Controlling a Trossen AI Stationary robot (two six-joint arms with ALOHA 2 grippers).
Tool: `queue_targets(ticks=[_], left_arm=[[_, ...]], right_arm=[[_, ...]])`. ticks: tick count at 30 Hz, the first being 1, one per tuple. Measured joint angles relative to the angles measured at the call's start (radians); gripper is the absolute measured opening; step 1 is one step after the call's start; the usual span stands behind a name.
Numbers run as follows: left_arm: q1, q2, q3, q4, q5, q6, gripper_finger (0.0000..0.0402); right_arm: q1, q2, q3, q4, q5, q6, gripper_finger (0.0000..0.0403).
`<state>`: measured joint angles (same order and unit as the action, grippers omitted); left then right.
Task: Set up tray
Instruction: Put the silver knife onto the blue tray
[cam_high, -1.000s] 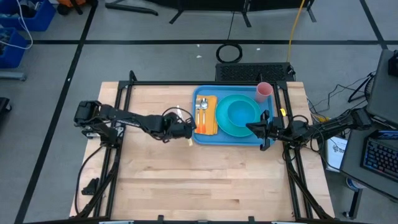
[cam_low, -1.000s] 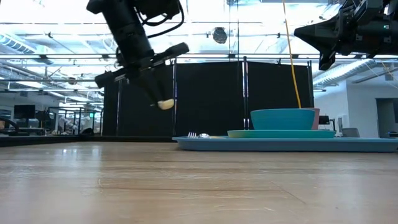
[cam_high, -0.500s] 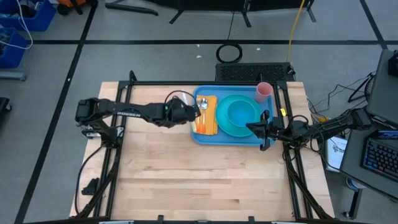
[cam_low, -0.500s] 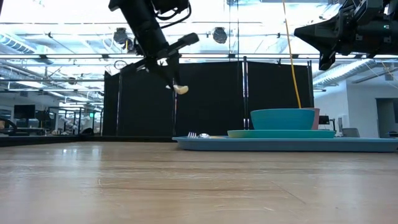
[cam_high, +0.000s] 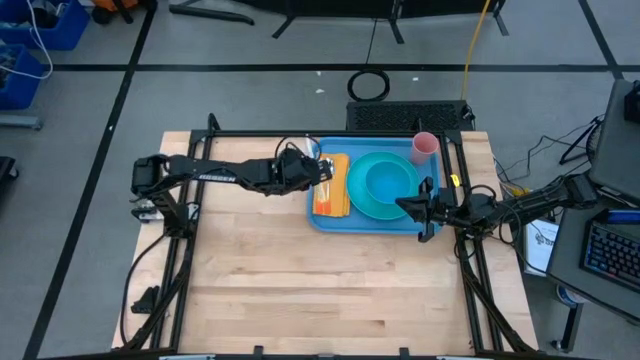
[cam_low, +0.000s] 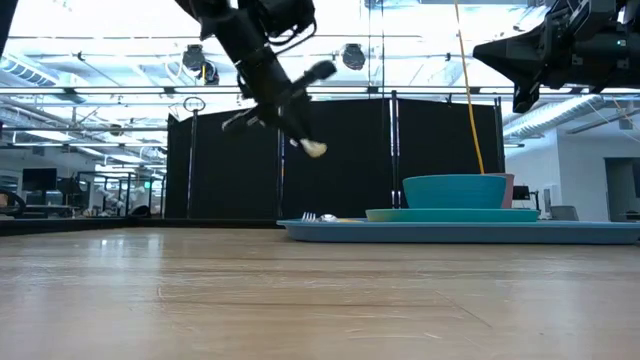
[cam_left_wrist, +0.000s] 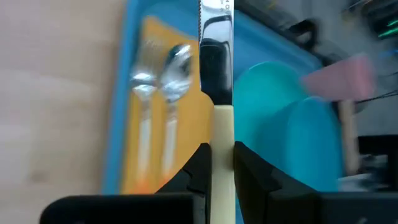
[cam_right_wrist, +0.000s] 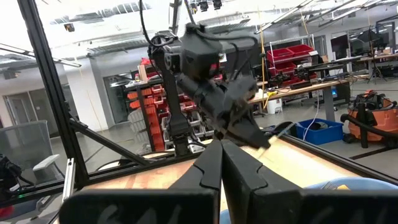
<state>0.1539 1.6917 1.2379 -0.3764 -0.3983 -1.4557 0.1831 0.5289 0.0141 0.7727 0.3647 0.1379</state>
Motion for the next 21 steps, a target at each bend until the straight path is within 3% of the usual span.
queue_targets(ticks=[7,16,21], left_arm=[[0.018,0.128,0.105,0.0,0.078,0.059,0.0044],[0.021,0.337,0.383,-0.307,0.146,0.084,0.0044],[0.03,0.407,0.455,-0.365,0.206,0.092,0.0044]], right_arm=[[0.0,0.003,0.0,-0.002,0.0,0.0,0.0],[0.0,0.01,0.0,-0.001,0.0,0.0,0.0],[0.0,0.011,0.0,-0.004,0.0,0.0,0.0]])
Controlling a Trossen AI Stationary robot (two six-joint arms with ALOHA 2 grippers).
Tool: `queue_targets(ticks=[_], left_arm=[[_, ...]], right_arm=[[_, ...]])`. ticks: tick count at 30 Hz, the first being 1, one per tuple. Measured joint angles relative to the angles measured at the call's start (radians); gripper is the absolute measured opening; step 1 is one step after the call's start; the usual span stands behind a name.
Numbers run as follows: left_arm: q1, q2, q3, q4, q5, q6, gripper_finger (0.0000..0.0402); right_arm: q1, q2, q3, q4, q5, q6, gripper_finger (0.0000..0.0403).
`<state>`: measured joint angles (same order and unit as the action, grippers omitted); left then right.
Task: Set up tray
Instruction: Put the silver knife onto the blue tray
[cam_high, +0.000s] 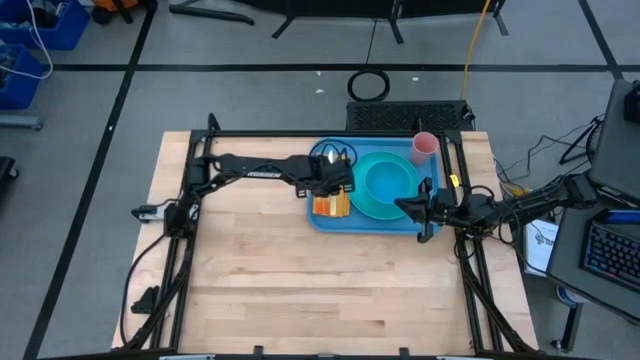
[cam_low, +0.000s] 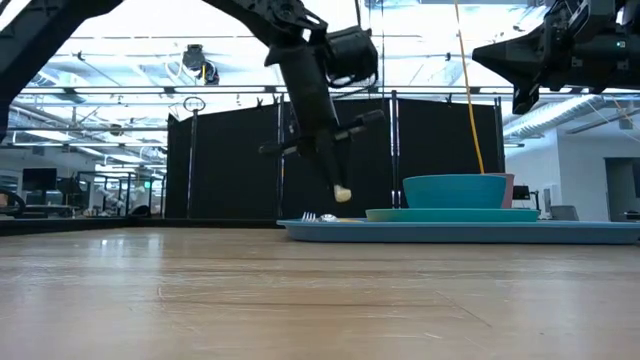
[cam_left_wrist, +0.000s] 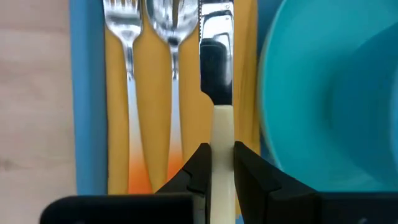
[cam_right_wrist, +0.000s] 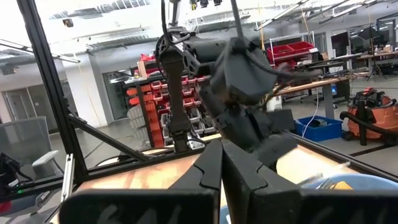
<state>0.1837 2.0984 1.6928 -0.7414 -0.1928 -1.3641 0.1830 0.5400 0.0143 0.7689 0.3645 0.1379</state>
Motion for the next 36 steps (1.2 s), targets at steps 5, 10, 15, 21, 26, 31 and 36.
queue_targets(ticks=[5,10,15,21,26,31,36], left_arm=[[0.011,0.016,0.001,0.001,0.035,-0.003,0.0044],[0.035,0.03,0.0,0.004,0.063,0.026,0.0044],[0.042,0.049,0.0,0.027,0.078,0.05,0.0044],[0.048,0.069,0.0,0.07,0.097,0.057,0.0044],[0.047,0.081,0.0,0.11,0.113,0.067,0.0044],[0.047,0.086,0.0,0.114,0.114,0.068,0.0044],[0.052,0.093,0.0,0.106,0.113,0.061,0.0044]], right_arm=[[0.0,0.001,0.0,0.005,0.0,0.0,0.0],[0.0,0.001,0.0,0.005,0.0,0.0,0.0],[0.0,0.001,0.0,0.005,0.0,0.0,0.0],[0.0,0.001,0.0,0.004,0.0,0.0,0.0],[0.0,0.001,0.0,0.005,0.0,0.0,0.0],[0.0,0.001,0.0,0.004,0.0,0.0,0.0],[0.0,0.001,0.0,0.005,0.0,0.0,0.0]])
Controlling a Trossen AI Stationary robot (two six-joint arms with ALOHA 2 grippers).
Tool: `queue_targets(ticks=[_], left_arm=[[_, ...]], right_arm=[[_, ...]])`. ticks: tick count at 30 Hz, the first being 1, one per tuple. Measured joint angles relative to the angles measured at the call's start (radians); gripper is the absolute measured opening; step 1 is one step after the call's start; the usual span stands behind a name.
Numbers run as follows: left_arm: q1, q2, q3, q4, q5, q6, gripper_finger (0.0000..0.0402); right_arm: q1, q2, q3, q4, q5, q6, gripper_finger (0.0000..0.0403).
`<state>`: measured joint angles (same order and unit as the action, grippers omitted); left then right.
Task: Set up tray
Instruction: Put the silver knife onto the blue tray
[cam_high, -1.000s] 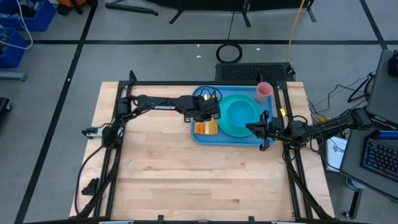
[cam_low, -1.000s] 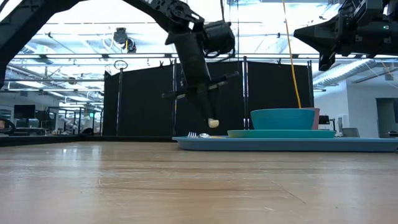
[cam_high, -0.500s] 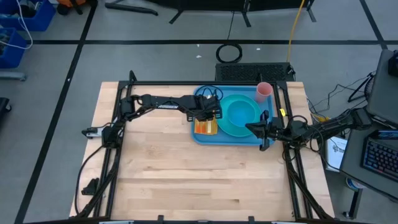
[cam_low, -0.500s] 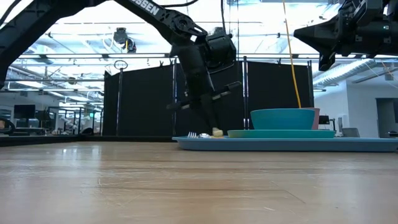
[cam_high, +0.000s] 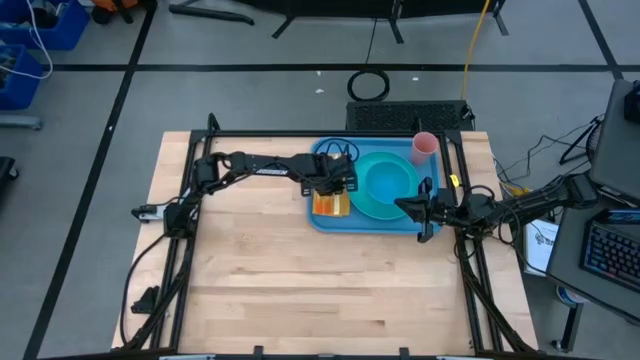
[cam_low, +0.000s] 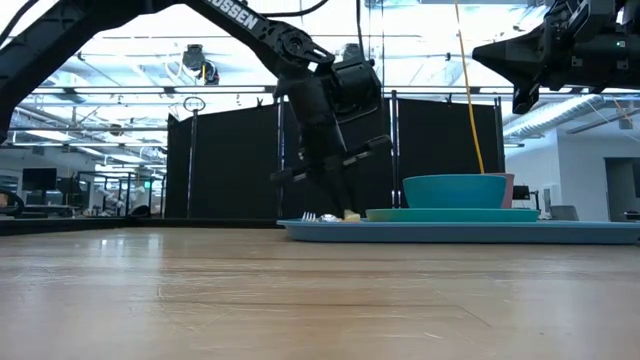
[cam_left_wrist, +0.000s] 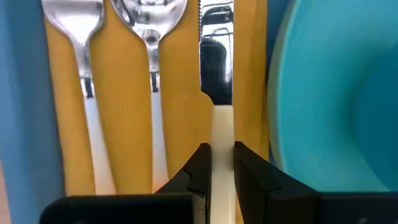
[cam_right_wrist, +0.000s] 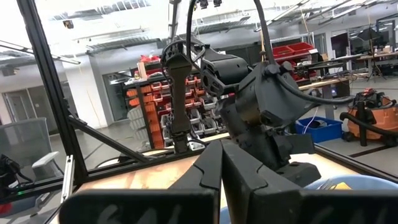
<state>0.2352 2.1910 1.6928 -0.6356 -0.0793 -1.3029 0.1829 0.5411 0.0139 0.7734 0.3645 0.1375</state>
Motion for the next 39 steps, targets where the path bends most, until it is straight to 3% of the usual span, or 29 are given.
queue_targets(ticks=[39], left_arm=[[0.011,0.048,0.001,0.065,0.042,0.037,0.0044]], right_arm=[[0.0,0.0,0.0,0.0,0.0,0.0,0.0]])
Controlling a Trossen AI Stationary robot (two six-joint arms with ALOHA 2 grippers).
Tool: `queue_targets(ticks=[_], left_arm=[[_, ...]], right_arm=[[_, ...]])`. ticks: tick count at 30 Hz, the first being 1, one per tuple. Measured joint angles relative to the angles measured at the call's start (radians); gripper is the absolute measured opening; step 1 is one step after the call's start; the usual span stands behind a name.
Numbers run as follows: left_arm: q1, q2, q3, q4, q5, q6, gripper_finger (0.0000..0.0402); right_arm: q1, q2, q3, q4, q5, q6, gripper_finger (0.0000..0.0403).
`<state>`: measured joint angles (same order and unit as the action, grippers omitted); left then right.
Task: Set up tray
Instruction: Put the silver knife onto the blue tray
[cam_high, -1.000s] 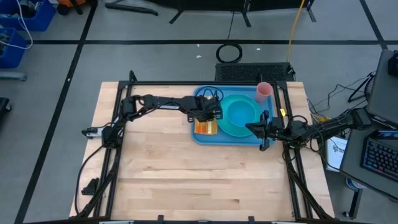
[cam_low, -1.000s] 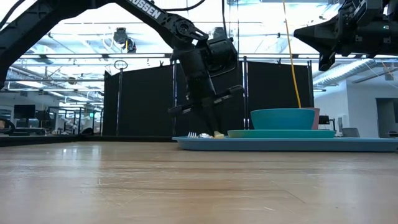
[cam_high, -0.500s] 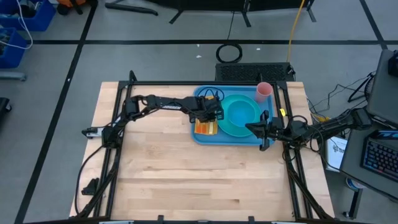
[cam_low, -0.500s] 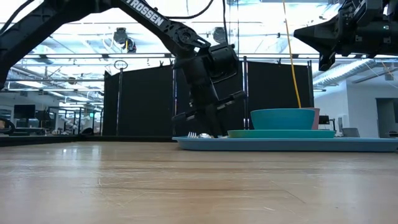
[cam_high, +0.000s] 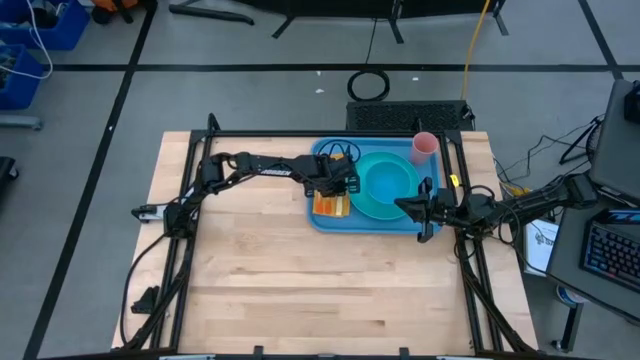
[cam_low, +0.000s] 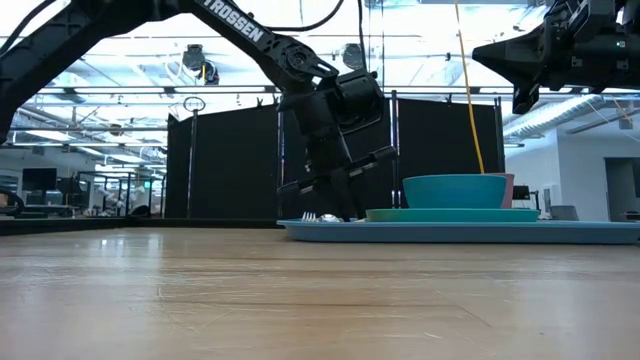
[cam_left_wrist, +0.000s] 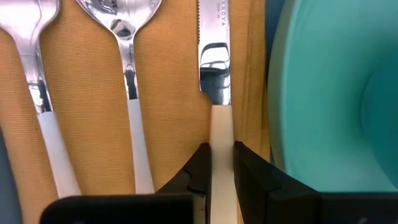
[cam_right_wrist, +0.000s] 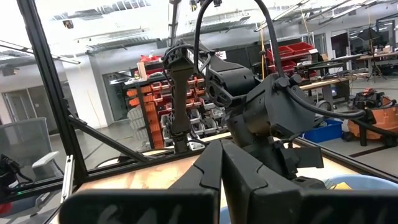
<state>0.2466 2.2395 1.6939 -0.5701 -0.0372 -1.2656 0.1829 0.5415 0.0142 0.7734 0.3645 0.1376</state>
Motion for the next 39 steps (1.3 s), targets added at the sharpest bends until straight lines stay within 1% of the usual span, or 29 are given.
queue_targets(ticks=[14,39], left_arm=[[-0.001,0.0,0.0,-0.004,-0.016,-0.027,0.0044],[0.006,0.0,-0.001,-0.011,-0.007,0.005,0.0044]], right_arm=[[0.0,0.0,0.0,0.0,0.0,0.0,0.0],[0.0,0.0,0.0,0.0,0.0,0.0,0.0]])
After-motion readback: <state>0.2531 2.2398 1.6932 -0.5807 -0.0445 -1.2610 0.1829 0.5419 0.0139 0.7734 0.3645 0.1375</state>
